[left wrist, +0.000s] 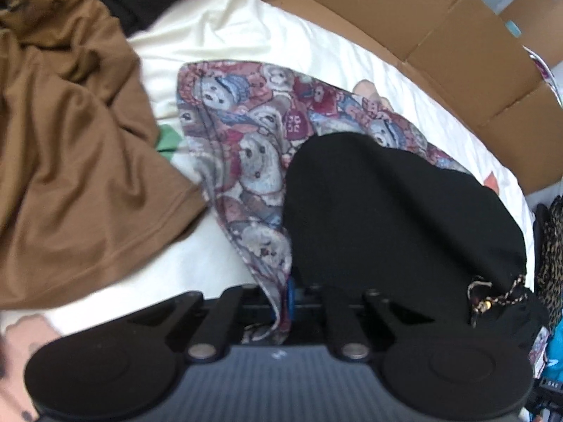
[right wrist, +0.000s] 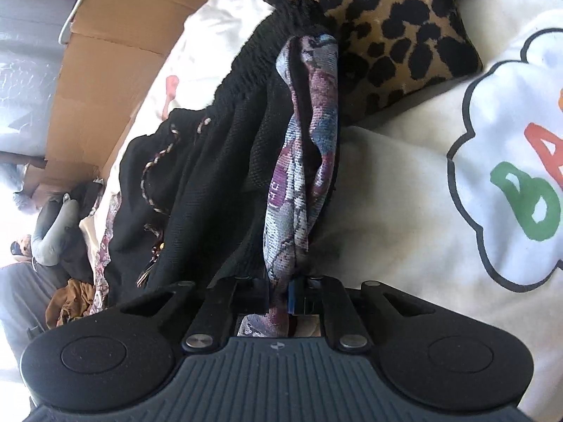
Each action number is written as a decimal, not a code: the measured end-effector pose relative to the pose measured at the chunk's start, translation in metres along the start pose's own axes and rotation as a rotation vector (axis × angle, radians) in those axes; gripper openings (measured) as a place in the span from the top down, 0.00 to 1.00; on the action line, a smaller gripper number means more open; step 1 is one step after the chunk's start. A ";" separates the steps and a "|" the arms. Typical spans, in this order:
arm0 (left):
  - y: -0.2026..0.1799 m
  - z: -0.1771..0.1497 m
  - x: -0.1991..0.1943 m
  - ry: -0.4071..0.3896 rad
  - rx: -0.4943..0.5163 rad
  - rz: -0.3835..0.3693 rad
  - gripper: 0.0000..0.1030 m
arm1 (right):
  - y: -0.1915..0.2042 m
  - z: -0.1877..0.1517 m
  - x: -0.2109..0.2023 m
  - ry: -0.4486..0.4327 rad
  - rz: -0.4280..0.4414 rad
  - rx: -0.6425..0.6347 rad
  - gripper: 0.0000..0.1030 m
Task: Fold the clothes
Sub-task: 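Release the left gripper and regrasp the pants leg while the right gripper holds the waistband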
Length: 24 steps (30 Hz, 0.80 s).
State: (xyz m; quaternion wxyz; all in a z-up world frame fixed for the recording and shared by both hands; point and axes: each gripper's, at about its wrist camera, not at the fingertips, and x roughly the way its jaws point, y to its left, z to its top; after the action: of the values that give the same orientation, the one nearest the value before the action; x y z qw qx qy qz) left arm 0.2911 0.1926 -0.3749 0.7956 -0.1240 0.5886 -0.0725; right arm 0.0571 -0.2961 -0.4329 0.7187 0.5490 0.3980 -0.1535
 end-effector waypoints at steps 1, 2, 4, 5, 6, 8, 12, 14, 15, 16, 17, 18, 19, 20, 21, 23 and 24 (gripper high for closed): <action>0.001 -0.003 -0.007 -0.010 0.003 0.012 0.95 | 0.001 -0.001 -0.002 0.000 0.002 -0.004 0.93; 0.001 -0.007 -0.014 -0.019 0.012 0.023 0.95 | 0.002 -0.001 -0.005 0.001 0.003 -0.007 0.94; 0.004 -0.013 -0.025 -0.023 0.016 0.027 0.95 | 0.003 -0.001 -0.009 0.003 0.003 -0.013 0.94; 0.006 -0.019 -0.031 -0.023 0.012 0.027 0.95 | 0.005 -0.002 -0.012 0.005 0.003 -0.020 0.94; 0.008 -0.025 -0.038 -0.023 0.007 0.025 0.95 | 0.006 -0.003 -0.015 0.007 0.001 -0.027 0.94; 0.013 -0.037 -0.052 -0.022 -0.010 0.022 0.95 | 0.007 -0.005 -0.022 0.009 -0.001 -0.036 0.94; 0.022 -0.067 -0.076 -0.006 -0.020 0.031 0.95 | 0.012 -0.014 -0.035 0.016 -0.008 -0.058 0.94; 0.027 -0.083 -0.089 0.005 -0.018 0.043 0.95 | 0.014 -0.021 -0.041 0.032 -0.027 -0.082 0.94; 0.030 -0.089 -0.095 0.009 -0.019 0.048 0.96 | 0.015 -0.025 -0.043 0.039 -0.037 -0.092 0.94; 0.033 -0.095 -0.100 0.013 -0.020 0.053 0.96 | 0.016 -0.029 -0.045 0.045 -0.045 -0.098 0.94; 0.035 -0.101 -0.106 0.015 -0.024 0.057 0.96 | 0.016 -0.034 -0.047 0.050 -0.053 -0.105 0.94; 0.038 -0.108 -0.112 0.015 -0.030 0.060 0.96 | 0.017 -0.038 -0.050 0.055 -0.060 -0.113 0.94; 0.041 -0.115 -0.118 0.016 -0.037 0.062 0.96 | 0.017 -0.043 -0.052 0.059 -0.064 -0.119 0.94; 0.043 -0.121 -0.123 0.016 -0.042 0.066 0.96 | 0.016 -0.048 -0.054 0.063 -0.067 -0.123 0.94; 0.046 -0.128 -0.129 0.016 -0.047 0.070 0.96 | 0.016 -0.053 -0.056 0.066 -0.070 -0.127 0.94; 0.051 -0.139 -0.137 0.021 -0.059 0.077 0.96 | 0.015 -0.062 -0.059 0.072 -0.075 -0.133 0.94; 0.054 -0.145 -0.140 0.024 -0.067 0.077 0.96 | 0.014 -0.066 -0.061 0.075 -0.078 -0.136 0.94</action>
State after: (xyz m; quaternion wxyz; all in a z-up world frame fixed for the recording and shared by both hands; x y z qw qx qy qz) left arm 0.1099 0.2643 -0.3015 0.7861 -0.1268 0.6046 -0.0235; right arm 0.0002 -0.2441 -0.3838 0.7325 0.4884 0.4551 -0.1333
